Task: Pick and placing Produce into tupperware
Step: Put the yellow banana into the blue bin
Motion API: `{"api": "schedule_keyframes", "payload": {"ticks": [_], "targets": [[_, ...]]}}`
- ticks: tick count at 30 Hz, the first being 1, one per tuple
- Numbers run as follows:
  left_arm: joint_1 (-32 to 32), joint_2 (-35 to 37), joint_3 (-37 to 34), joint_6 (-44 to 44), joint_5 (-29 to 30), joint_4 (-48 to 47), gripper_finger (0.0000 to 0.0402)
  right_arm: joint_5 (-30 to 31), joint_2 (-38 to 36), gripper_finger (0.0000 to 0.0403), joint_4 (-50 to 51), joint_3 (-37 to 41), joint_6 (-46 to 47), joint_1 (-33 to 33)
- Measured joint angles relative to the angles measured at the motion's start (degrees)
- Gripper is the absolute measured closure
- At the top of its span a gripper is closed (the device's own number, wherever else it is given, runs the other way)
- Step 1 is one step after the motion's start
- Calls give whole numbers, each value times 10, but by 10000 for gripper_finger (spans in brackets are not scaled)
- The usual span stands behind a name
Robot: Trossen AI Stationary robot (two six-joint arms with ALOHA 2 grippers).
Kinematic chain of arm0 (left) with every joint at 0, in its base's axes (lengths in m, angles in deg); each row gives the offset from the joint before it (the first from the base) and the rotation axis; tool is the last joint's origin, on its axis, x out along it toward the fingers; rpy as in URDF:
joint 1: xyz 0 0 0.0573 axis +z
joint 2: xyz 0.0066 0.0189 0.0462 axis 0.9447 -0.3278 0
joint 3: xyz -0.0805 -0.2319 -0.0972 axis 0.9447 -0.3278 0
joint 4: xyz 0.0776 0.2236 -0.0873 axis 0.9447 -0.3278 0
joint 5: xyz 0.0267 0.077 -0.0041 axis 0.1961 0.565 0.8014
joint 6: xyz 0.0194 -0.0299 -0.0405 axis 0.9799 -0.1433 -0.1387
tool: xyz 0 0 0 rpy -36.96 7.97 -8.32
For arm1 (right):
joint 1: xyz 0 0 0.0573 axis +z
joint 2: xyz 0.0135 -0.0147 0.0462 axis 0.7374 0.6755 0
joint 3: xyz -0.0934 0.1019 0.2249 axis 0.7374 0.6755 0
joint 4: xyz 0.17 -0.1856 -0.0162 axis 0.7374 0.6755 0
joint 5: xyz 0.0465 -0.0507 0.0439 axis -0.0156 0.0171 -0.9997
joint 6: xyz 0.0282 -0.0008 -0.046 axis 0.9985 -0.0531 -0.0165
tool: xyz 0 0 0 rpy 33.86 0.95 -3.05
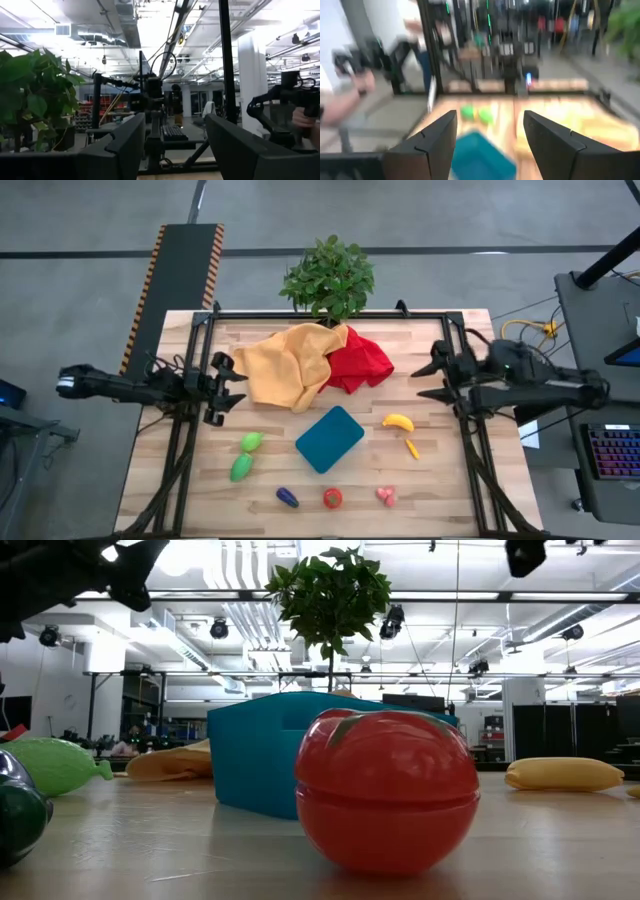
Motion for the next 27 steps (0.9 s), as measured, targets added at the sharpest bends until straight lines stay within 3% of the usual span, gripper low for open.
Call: {"api": "schedule_keyframes", "payload": {"ticks": [7,13,18,27], "targets": [[0,-5,0,-3,0,20,206,35,132,181,250,-152,20,0],[0,-4,0,-2,0,20,206,63,212,181,387,-220,69,1],[0,-5,0,1,0,20,206,71,266,181,450,-236,98,19],[0,-5,0,2,0,19,206,197,365,181,495,-217,165,124]]}}
